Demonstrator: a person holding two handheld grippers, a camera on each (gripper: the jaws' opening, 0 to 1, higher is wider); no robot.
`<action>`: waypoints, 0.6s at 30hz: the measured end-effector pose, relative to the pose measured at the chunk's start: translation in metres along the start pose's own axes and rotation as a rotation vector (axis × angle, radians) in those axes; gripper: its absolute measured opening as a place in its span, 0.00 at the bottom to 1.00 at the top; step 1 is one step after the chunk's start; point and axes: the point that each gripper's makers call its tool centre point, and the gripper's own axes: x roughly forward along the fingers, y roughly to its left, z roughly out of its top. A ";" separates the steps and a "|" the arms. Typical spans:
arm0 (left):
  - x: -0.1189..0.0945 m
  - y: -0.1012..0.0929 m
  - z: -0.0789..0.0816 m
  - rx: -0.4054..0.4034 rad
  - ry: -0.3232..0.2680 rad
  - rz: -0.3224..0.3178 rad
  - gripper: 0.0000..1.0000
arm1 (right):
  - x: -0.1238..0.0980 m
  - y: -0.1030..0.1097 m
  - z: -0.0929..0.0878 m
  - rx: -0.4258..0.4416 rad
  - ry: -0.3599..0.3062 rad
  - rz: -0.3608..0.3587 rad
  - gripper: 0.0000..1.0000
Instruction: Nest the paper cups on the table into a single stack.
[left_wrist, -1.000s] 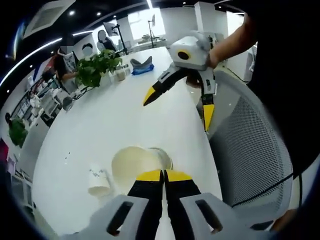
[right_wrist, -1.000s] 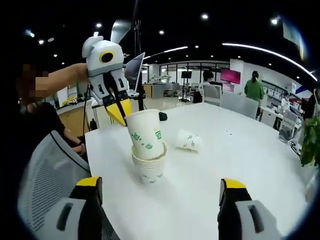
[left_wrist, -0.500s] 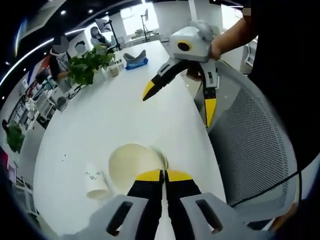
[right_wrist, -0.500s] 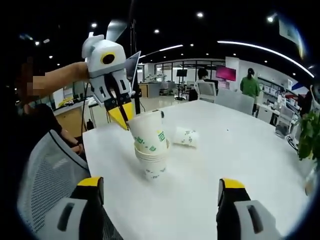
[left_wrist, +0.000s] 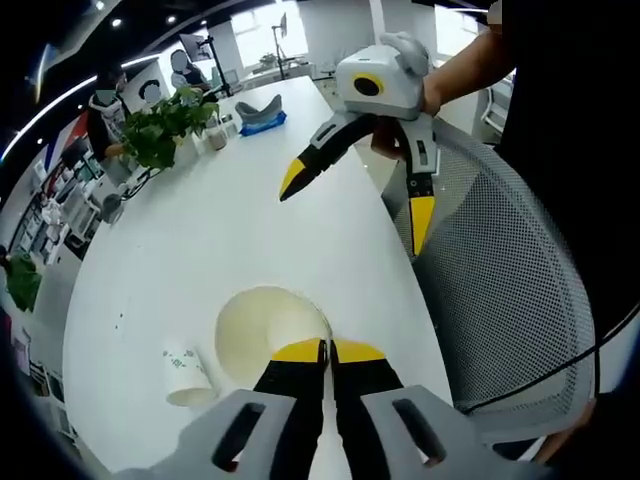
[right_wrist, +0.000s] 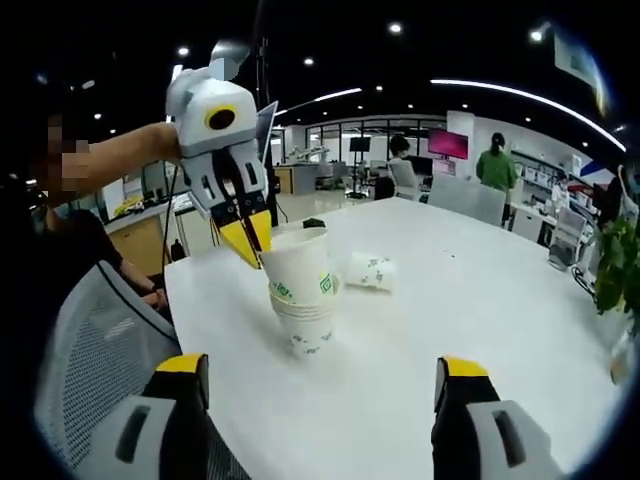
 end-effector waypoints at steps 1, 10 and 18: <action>0.001 -0.001 0.000 -0.003 -0.002 -0.004 0.00 | 0.000 0.000 0.000 0.001 0.001 0.000 0.95; 0.010 -0.002 -0.001 -0.015 0.000 -0.024 0.00 | 0.001 0.001 -0.003 0.004 0.010 0.001 0.95; 0.019 -0.002 0.000 -0.031 -0.012 -0.056 0.00 | -0.001 0.000 -0.007 0.014 0.017 -0.006 0.94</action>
